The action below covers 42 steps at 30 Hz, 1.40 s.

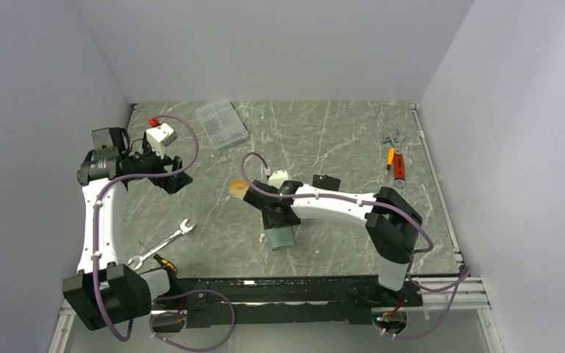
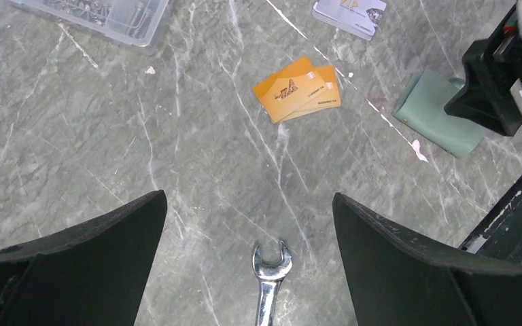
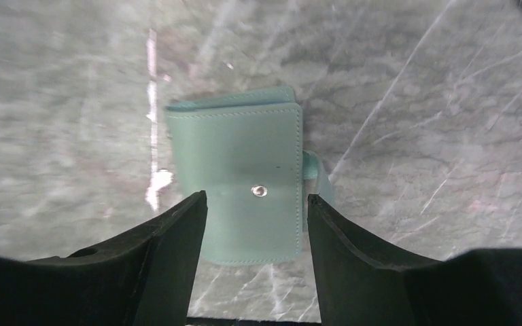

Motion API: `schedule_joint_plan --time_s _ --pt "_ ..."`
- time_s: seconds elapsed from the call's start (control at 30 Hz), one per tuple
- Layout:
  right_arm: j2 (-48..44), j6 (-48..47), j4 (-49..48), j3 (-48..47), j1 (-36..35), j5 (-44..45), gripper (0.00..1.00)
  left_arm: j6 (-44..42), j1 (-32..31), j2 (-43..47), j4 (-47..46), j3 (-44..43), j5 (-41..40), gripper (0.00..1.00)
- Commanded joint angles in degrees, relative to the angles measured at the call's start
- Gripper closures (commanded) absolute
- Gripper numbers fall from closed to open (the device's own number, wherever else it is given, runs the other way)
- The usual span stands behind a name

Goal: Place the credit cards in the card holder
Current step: Close the card holder at the center of the board.

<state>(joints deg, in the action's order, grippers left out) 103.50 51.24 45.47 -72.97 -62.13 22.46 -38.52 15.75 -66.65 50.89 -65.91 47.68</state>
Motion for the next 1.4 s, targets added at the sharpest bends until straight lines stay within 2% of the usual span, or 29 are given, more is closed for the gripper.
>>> schedule_joint_plan --time_s 0.0,0.13,0.23,0.43,0.53,0.6,0.83,1.0,1.07,1.2,1.37 --pt "-4.1 -3.7 6.1 -8.8 1.2 0.4 0.41 0.1 -0.3 -0.7 -0.5 -1.5 1.4 0.01" --pt "-7.1 -4.3 8.0 -10.0 2.7 0.5 0.4 0.5 -2.9 -0.4 -1.0 0.1 1.5 0.01" --pt "-10.7 -4.6 6.7 -4.5 4.9 -0.9 0.4 1.5 -8.4 2.4 -4.5 4.0 1.6 0.01" --pt "-15.5 -5.9 -2.0 9.0 7.2 -8.7 0.43 4.3 -27.2 8.6 -14.0 14.7 -3.4 0.01" --pt "-14.9 -7.7 -5.6 11.4 8.3 -14.0 0.47 2.8 -33.7 9.3 -15.6 17.7 -4.8 0.01" --pt "-14.0 -9.1 -6.6 11.8 8.8 -15.6 0.48 0.8 -40.5 9.3 -15.8 18.6 -7.7 0.01" --pt "-12.9 -10.8 -10.7 12.8 12.5 -21.1 0.52 -0.6 -60.6 0.5 -21.3 19.6 -18.9 0.01" --pt "-11.1 -12.0 -11.6 13.0 14.5 -24.4 0.53 -2.8 -67.4 -7.3 -26.6 20.3 -24.9 0.01" --pt "-10.3 -12.4 -11.1 12.7 15.2 -24.8 0.6 -4.1 -69.9 -10.4 -27.7 19.9 -27.4 0.0" --pt "-10.5 -12.6 -11.0 13.6 16.9 -26.0 0.8 -5.8 -72.6 -15.3 -29.3 17.8 -30.0 0.01" --pt "-13.3 -12.7 -9.9 15.1 17.9 -26.0 0.89 -7.3 -73.9 -19.3 -31.7 16.6 -32.1 0.06"
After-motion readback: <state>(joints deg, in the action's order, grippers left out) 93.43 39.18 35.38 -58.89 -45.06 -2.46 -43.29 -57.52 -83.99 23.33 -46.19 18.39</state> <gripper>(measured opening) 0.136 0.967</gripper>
